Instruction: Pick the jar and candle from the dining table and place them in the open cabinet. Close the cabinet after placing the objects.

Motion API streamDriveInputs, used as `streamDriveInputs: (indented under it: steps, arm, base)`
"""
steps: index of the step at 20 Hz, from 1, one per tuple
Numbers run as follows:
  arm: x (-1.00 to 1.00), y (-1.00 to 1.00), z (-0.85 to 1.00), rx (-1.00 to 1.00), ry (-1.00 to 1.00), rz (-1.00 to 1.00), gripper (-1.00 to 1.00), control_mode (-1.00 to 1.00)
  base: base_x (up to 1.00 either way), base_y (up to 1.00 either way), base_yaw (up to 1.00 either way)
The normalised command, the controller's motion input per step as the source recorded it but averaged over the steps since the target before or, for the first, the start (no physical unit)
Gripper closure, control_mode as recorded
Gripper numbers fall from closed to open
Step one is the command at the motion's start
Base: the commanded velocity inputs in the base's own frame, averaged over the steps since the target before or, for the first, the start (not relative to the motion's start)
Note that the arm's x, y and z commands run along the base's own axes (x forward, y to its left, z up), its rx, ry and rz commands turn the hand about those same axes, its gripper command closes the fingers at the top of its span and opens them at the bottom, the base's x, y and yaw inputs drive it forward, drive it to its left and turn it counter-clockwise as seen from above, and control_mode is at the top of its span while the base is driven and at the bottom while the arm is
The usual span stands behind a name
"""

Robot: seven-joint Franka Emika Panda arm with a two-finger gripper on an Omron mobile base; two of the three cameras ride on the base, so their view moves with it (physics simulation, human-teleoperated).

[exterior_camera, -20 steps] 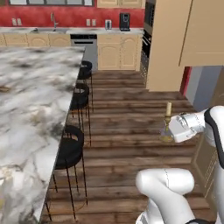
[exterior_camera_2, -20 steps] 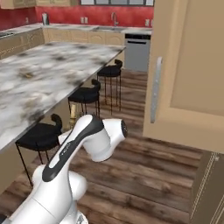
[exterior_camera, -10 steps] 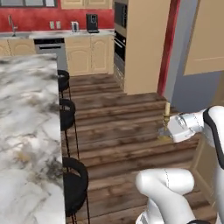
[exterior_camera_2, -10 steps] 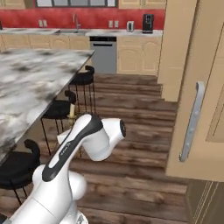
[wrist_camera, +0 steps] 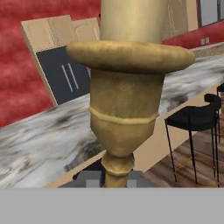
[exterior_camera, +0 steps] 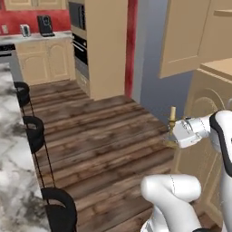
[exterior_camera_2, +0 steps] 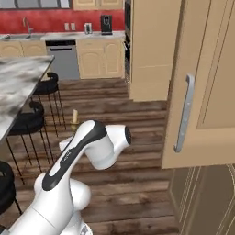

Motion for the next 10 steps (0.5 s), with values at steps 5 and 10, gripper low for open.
streamDriveInputs:
  steps: [5, 10]
  arm:
    - [0.0, 0.0, 0.0, 0.0, 0.0, 0.0, 1.0, 1.0]
    - [0.0, 0.0, 0.0, 0.0, 0.0, 0.0, 1.0, 1.0]
  base:
    - [0.16, -0.08, -0.49]
    - [0.58, 0.12, -0.41]
